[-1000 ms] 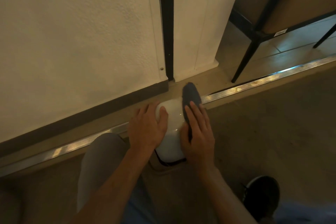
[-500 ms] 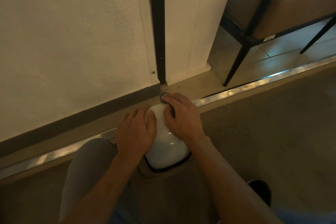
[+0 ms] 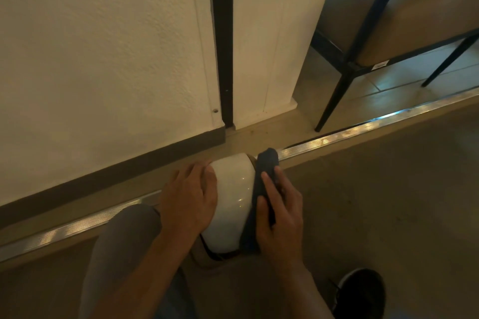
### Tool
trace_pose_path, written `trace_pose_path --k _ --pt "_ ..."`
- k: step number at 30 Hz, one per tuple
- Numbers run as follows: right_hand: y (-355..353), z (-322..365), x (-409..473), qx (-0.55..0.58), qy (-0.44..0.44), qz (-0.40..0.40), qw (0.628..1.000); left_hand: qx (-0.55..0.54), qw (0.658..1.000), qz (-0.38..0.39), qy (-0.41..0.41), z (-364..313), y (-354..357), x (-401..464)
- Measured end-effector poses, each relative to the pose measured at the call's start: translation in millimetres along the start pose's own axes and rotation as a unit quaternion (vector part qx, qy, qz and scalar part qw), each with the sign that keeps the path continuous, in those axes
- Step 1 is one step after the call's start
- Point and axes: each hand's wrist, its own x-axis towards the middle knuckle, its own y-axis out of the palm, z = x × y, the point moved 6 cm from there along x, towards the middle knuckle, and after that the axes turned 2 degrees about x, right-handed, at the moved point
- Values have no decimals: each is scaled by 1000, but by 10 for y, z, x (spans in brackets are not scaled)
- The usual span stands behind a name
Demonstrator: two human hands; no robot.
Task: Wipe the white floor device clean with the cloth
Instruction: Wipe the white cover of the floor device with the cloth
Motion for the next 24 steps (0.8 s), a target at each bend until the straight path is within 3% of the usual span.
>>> trace_pose_path --k 4,7,10,17,21,24 --pt "149 -114 480 39 125 111 985 -17 1000 -5 -14 10 13 47" --pt "221 -186 772 51 202 150 967 -18 1000 -6 -16 -6 54 103" --pt "233 -254 734 38 235 119 964 -14 1000 -8 3 -32 44 63" --pt "145 -262 -300 3 196 -14 981 -19 1000 5 18 -5 32 65" --pt "125 -221 -176 -1 180 -30 983 -11 1000 10 20 -7 32 73" --pt "153 -148 173 -7 181 3 983 -1 1000 7 22 -12 33 80"
